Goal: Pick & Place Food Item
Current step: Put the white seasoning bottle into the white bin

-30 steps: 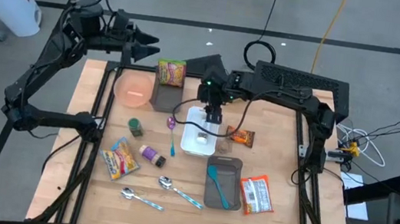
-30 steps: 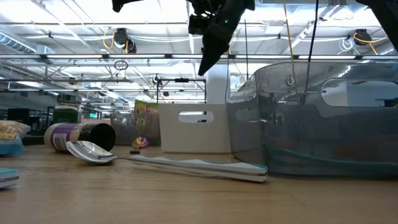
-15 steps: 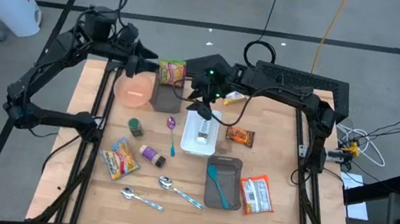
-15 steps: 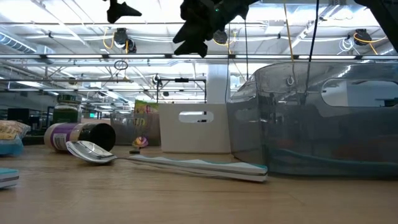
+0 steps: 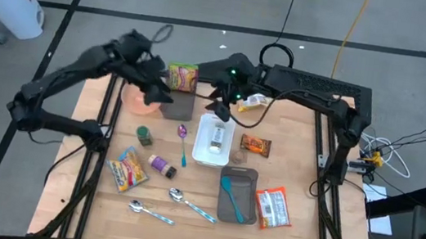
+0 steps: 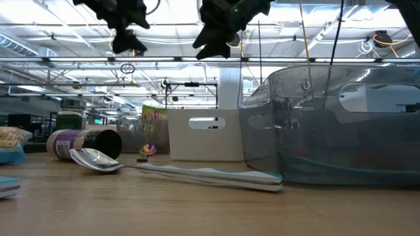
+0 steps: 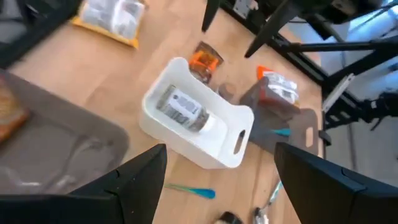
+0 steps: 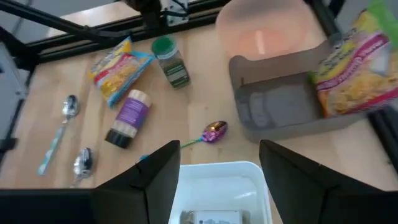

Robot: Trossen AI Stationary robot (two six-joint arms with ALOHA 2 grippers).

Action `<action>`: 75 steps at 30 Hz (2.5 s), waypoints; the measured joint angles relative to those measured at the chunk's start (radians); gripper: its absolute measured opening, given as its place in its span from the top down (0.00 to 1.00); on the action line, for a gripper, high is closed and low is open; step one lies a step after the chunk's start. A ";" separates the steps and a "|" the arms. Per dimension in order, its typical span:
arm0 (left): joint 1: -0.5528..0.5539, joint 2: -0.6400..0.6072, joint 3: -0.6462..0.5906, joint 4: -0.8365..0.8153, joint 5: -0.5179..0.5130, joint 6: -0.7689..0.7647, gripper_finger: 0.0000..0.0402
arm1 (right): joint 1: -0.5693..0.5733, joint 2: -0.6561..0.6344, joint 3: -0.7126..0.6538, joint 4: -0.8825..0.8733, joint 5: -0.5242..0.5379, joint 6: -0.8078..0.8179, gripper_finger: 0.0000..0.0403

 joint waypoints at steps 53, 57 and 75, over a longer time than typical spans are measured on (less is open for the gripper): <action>-0.475 0.953 0.597 -0.074 -0.547 -0.813 0.43 | 0.027 -1.028 -1.353 0.803 0.129 0.405 0.47; -0.475 0.965 0.597 -0.098 -0.563 -0.829 0.43 | 0.027 -1.029 -1.353 0.791 0.110 0.405 0.47; -0.477 1.026 0.600 -0.095 -0.565 -0.865 0.43 | 0.027 -1.029 -1.353 0.761 0.101 0.412 0.47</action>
